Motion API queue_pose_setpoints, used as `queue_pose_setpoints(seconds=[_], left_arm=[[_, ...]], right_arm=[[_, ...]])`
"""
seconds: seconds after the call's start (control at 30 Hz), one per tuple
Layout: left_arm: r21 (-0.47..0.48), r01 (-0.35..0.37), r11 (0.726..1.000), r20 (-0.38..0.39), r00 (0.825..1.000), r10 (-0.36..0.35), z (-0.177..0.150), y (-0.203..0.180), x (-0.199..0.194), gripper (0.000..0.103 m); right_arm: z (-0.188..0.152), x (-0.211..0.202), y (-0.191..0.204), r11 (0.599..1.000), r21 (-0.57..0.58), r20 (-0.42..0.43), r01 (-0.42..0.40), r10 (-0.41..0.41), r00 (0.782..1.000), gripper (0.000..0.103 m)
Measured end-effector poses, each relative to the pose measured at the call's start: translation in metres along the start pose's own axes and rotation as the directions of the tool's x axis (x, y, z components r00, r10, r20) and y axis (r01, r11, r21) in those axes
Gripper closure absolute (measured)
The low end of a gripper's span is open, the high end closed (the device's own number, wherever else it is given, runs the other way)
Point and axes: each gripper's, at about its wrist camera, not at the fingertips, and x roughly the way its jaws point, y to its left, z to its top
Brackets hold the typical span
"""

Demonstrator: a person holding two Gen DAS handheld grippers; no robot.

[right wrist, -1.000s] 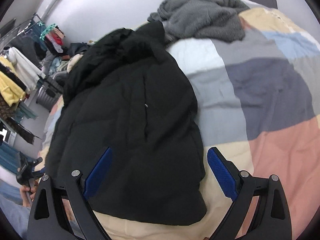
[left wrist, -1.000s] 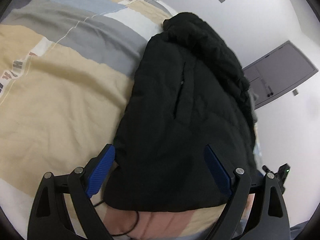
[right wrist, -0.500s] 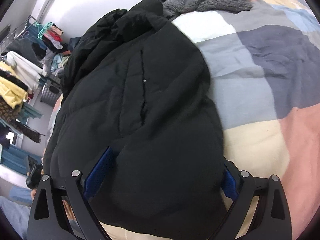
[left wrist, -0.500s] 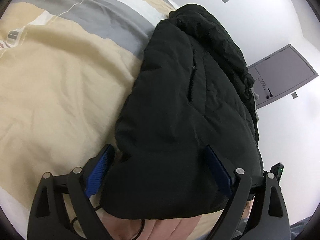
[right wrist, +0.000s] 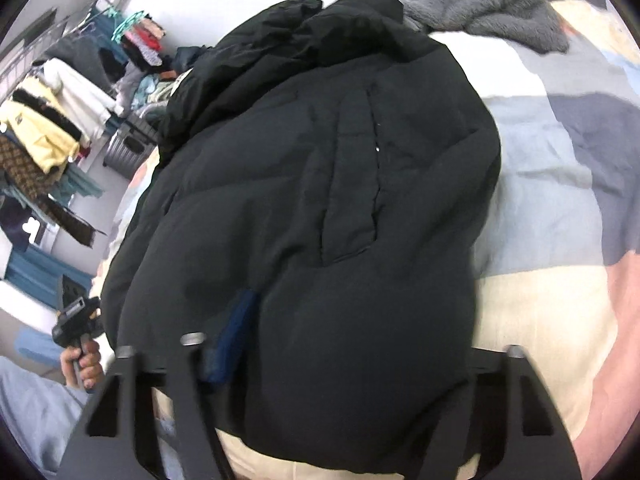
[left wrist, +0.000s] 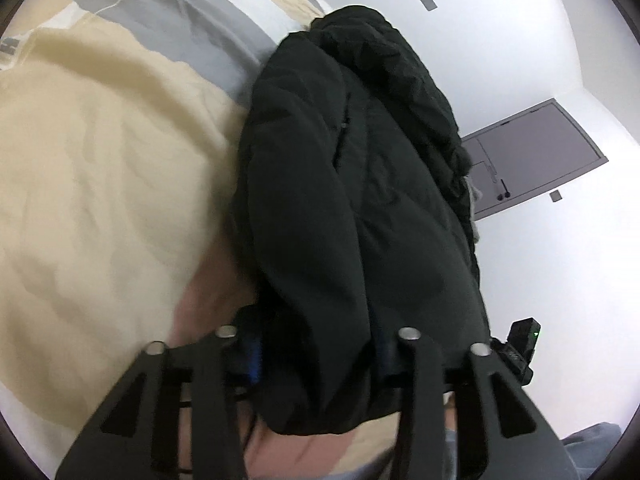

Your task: Fold large clothes

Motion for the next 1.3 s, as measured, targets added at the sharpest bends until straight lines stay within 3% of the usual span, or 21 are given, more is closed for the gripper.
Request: queue_pose_setpoints(seconds=[0.03,0.1,0.2,0.4,0.73,1.07,1.3], left_arm=[[0.005,-0.002,1.0,-0.001,1.0,0.002,0.0,-0.003,-0.001,0.073],[0.034,-0.016,0.999,0.005,1.0,0.016,0.002,-0.013,-0.003,0.08],[0.054,-0.011,0.999,0.047,0.999,0.008,0.008,-0.028,-0.018,0.084],[0.053,0.044,0.998,0.124,0.991,-0.051,0.03,-0.052,-0.06,0.088],[0.088,0.029,0.996,0.189,0.981,-0.046,0.069,-0.099,-0.114,0.09],[0.148,-0.004,0.989,0.209,0.978,-0.027,0.08,-0.154,-0.171,0.09],[0.19,-0.095,0.977,0.176,0.983,0.061,0.074,-0.188,-0.205,0.09]], right_arm=[[0.001,-0.003,0.003,1.0,-0.013,0.002,0.007,-0.007,1.0,0.069],[0.006,-0.008,0.008,1.0,-0.023,0.014,0.013,-0.012,1.0,0.084],[0.016,-0.024,0.018,0.999,-0.044,0.05,0.01,-0.008,0.999,0.092],[0.045,-0.062,0.043,0.994,-0.101,0.127,-0.037,0.049,0.991,0.095],[0.105,-0.137,0.073,0.982,-0.164,0.237,-0.096,0.133,0.962,0.099],[0.112,-0.201,0.089,0.966,-0.219,0.277,-0.137,0.196,0.941,0.099],[0.096,-0.24,0.104,0.965,-0.213,0.291,-0.153,0.212,0.933,0.099]])
